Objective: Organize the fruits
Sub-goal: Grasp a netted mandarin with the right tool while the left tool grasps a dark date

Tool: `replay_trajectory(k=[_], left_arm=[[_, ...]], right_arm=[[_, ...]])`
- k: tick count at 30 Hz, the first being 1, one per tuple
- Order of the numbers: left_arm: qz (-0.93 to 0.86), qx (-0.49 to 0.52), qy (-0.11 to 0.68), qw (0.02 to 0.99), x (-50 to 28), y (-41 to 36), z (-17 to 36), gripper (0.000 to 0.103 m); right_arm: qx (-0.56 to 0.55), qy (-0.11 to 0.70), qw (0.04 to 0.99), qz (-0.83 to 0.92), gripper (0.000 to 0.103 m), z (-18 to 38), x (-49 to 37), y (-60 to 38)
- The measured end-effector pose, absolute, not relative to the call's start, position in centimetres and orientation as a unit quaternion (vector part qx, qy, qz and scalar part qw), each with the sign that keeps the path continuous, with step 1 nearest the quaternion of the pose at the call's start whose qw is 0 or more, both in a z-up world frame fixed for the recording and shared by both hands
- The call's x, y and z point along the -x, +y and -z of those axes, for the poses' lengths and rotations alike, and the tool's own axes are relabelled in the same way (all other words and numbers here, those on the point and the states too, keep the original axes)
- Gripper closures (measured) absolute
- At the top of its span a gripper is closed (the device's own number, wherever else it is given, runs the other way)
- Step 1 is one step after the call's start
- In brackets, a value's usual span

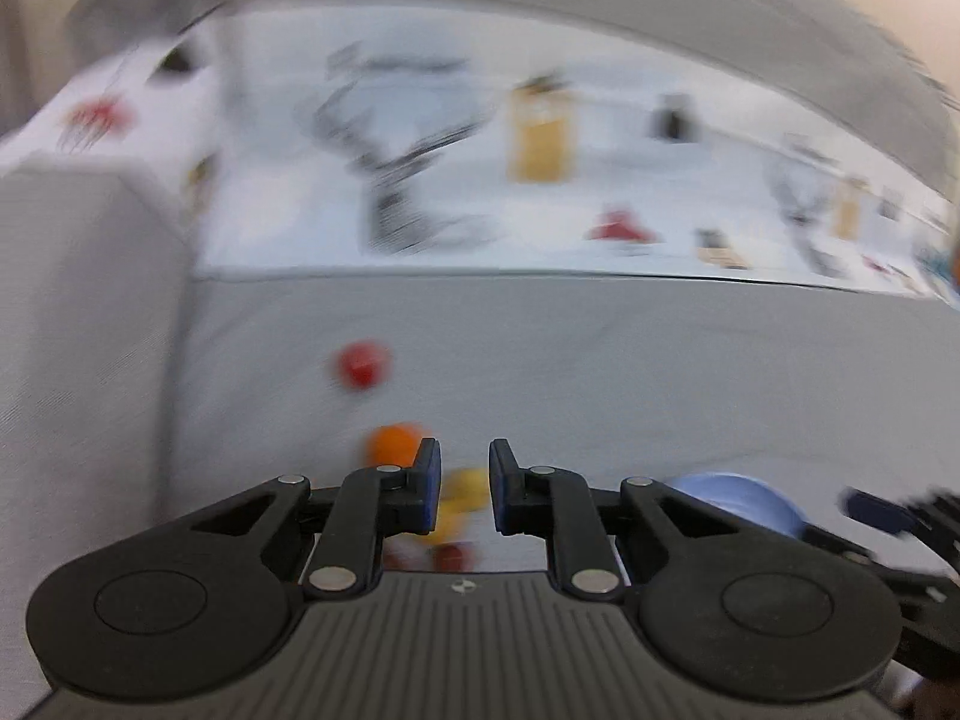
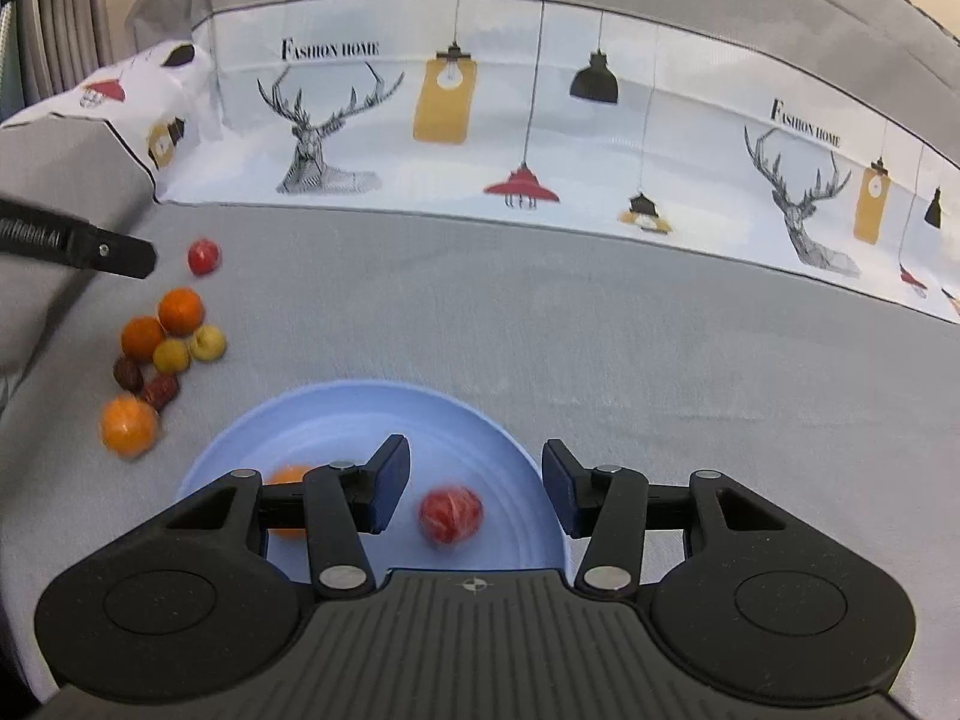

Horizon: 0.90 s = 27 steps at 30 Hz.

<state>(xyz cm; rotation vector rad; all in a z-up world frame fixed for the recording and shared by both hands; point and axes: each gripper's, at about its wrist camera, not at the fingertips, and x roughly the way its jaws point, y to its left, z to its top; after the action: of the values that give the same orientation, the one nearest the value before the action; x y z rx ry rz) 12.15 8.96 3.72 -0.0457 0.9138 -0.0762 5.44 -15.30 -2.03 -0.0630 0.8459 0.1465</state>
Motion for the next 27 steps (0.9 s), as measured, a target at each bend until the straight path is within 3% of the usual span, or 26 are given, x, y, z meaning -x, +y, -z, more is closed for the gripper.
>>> replay_trajectory(k=[4, 7, 11, 15, 17, 19, 20, 27], left_arm=[[0.0, 0.168, 0.499, 0.85, -13.3, 14.3, -1.4, 0.084], [-0.018, 0.202, 0.518, 0.831, -13.4, 15.1, -0.5, 0.072], [-0.016, 0.182, 0.545, 0.819, -13.9, 14.6, 0.6, 0.071], [-0.019, 0.176, 0.563, 0.807, -14.5, 14.3, 1.9, 0.07], [-0.019, 0.178, 0.57, 0.802, -14.6, 14.3, 2.3, 0.071], [-0.02, 0.176, 0.574, 0.799, -14.9, 14.2, 2.7, 0.071], [-0.022, 0.174, 0.565, 0.806, -15.1, 14.1, 2.8, 0.071], [-0.021, 0.148, 0.574, 0.805, -15.8, 13.2, 3.5, 0.071]], right_arm=[[0.018, 0.393, 0.912, -0.119, 0.077, 1.4, -5.4, -13.5], [0.011, 0.378, 0.91, -0.171, 0.077, 1.1, -5.0, -11.7], [0.005, 0.375, 0.894, -0.244, 0.077, 1.3, -4.8, -8.6], [0.015, 0.384, 0.876, -0.292, 0.074, 2.0, -5.0, -5.4], [0.021, 0.392, 0.867, -0.306, 0.068, 2.6, -5.4, -4.1], [0.027, 0.398, 0.862, -0.313, 0.052, 3.0, -5.6, -3.1], [0.028, 0.397, 0.861, -0.316, 0.05, 3.1, -5.8, -2.6], [0.032, 0.417, 0.847, -0.327, 0.046, 5.0, -7.8, -0.2]])
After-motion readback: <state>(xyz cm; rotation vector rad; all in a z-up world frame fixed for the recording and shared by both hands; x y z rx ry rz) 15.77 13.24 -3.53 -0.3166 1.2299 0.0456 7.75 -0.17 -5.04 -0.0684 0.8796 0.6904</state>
